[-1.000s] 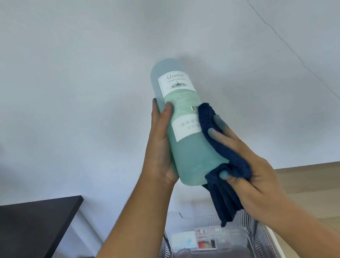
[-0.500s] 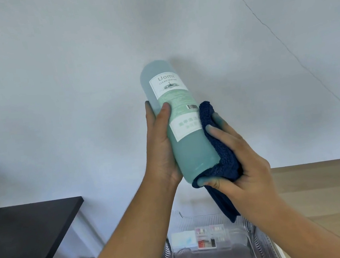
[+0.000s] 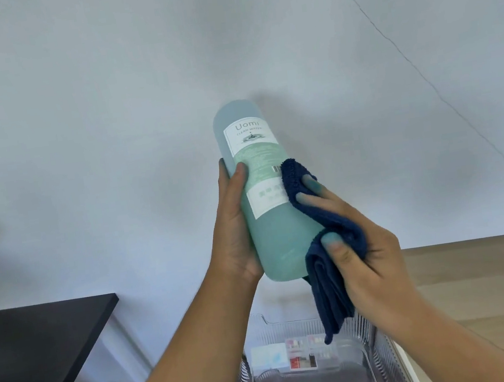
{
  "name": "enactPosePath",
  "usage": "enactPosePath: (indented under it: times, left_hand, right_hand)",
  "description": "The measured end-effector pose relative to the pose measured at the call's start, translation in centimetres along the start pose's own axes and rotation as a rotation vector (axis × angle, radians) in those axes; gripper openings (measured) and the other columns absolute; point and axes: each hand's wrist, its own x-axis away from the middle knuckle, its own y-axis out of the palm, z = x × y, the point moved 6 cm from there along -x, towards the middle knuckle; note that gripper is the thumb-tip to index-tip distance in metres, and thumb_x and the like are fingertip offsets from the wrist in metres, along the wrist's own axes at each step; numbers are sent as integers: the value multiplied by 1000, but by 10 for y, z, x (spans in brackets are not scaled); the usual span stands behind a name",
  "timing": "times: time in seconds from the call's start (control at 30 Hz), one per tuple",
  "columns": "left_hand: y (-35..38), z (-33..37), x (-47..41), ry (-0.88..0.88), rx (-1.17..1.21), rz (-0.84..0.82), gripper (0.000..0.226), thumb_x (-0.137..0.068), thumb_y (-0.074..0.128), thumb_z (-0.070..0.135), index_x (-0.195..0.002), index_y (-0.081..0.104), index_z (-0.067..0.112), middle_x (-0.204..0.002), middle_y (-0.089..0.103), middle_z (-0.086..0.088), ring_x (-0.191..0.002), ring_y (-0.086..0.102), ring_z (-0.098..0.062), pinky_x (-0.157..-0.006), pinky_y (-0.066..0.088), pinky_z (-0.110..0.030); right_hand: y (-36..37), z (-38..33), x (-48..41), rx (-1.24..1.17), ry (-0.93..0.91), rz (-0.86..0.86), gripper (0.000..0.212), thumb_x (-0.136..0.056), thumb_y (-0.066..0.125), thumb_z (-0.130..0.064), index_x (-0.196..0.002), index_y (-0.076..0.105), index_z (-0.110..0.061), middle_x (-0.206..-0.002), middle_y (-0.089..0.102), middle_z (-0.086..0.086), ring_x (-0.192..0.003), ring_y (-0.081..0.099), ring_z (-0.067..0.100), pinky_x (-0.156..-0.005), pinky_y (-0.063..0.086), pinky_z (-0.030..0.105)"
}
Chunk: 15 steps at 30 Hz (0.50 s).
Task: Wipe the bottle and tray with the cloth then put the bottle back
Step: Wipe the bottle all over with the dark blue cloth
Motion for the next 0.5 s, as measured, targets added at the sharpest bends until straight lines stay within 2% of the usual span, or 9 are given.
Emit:
enactPosePath:
  times: [0.07, 0.13, 0.17, 0.2, 0.27, 0.3, 0.4, 0.5]
  left_hand:
    - [-2, 0, 1, -24, 44, 11, 73, -86, 52, 51, -142, 37, 8, -137, 49, -24, -122, 50, -39, -108, 37, -47]
    - [-3, 2, 0, -23, 76, -20, 58, -91, 45, 53, -125, 54, 7, -111, 64, -16, -97, 64, -29, -88, 53, -38]
    - [-4, 4, 0, -15, 79, -23, 56, -91, 44, 53, -122, 56, 8, -108, 65, -15, -92, 66, -28, -84, 55, -37]
    - [-5, 6, 0, -5, 62, -16, 58, -91, 45, 53, -124, 54, 7, -115, 63, -17, -96, 64, -29, -86, 53, -39]
    - [-4, 10, 1, 14, 26, -8, 70, -89, 48, 52, -139, 42, 4, -137, 48, -26, -113, 52, -35, -102, 42, -46]
    - [-5, 12, 0, 25, 20, -4, 75, -87, 51, 51, -145, 35, 7, -140, 44, -27, -116, 48, -36, -105, 38, -49]
    - [-9, 19, -2, 94, 9, 5, 80, -80, 59, 46, -147, 32, 15, -121, 52, -16, -101, 56, -32, -86, 52, -43]
    - [-9, 20, -2, 121, -3, 10, 79, -78, 59, 44, -147, 33, 18, -125, 50, -15, -98, 57, -31, -79, 56, -39]
  right_hand:
    - [1, 6, 1, -80, 22, -22, 46, -88, 52, -55, -131, 53, -37, -147, 45, -15, -140, 37, 10, -110, 37, 25]
    - [2, 13, 4, -122, 39, -45, 49, -88, 55, -53, -135, 48, -41, -150, 40, -17, -141, 34, 9, -109, 35, 20]
    - [2, 15, 5, -120, 43, -57, 50, -88, 57, -52, -136, 46, -43, -151, 38, -18, -142, 32, 8, -110, 34, 20]
    - [2, 18, 7, -107, 48, -65, 51, -87, 59, -51, -136, 44, -46, -151, 37, -19, -142, 32, 8, -111, 33, 21]
    - [0, 21, 10, -91, 73, -62, 53, -85, 61, -52, -134, 43, -50, -148, 41, -19, -139, 37, 8, -111, 35, 23]
    - [-2, 21, 11, -109, 85, -55, 52, -84, 61, -53, -134, 45, -50, -144, 46, -19, -136, 41, 6, -109, 37, 21]
    - [-10, 19, 10, -237, 158, 30, 52, -80, 61, -58, -130, 52, -43, -123, 65, -19, -118, 59, 2, -96, 46, 16]
    - [-11, 10, 3, -299, 188, 59, 55, -78, 59, -64, -129, 54, -42, -124, 66, -2, -119, 60, 17, -99, 48, 25]
